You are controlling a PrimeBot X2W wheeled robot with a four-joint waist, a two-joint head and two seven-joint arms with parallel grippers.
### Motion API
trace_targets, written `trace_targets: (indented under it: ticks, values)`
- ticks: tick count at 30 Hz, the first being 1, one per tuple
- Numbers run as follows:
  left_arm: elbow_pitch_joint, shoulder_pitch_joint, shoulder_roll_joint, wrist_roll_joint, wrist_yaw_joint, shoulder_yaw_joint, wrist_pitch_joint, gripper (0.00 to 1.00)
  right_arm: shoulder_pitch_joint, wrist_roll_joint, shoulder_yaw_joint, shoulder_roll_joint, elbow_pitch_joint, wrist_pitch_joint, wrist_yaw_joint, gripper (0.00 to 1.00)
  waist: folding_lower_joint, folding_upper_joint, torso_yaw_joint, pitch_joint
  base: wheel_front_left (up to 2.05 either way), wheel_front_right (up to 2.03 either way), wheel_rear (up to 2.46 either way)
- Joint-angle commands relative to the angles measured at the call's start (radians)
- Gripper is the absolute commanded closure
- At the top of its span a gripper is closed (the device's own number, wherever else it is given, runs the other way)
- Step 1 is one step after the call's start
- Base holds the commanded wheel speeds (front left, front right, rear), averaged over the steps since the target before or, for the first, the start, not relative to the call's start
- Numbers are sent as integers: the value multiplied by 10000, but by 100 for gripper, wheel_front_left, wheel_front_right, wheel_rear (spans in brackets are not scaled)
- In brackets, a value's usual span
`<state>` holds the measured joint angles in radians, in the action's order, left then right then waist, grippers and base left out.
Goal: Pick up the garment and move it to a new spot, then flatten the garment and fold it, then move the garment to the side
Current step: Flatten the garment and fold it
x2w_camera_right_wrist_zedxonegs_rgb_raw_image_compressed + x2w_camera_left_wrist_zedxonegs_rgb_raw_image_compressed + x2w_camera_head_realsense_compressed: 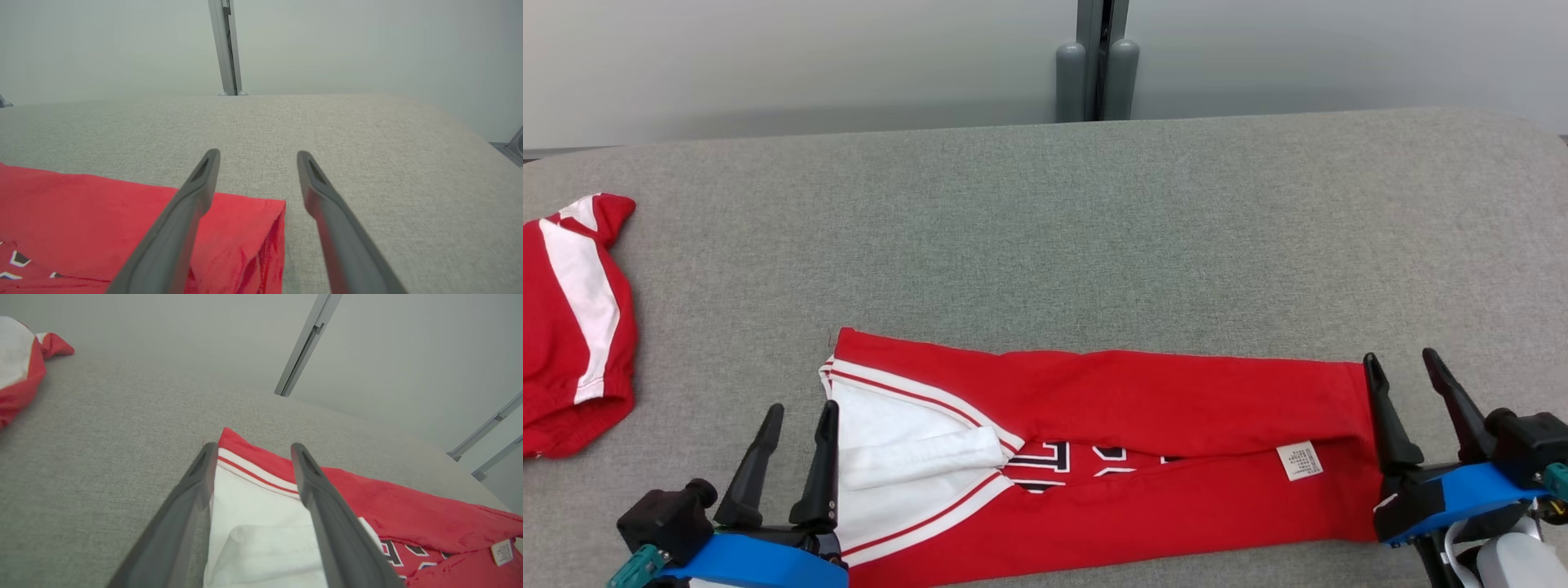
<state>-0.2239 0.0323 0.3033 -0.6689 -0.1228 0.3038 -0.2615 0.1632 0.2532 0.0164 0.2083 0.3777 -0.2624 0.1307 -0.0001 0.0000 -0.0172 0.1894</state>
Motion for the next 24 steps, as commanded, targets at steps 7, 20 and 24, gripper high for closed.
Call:
trace_targets:
  ticks: [7,20,24]
  values:
    - [901,-267,-1003,1899,190,-1969,-48,0,66,-73,-233,140,-401,-31,1,0,1,0,66,-91,0,0,0]
    - [1331,92,-2293,4606,-5,-4212,-48,0,914,-149,-154,-299,2853,-31,1,0,1,0,282,52,0,0,0]
    - [1208,124,-2382,5077,-31,-4406,-48,0,1068,-96,-110,-398,3586,-30,1,0,1,0,285,87,0,0,0]
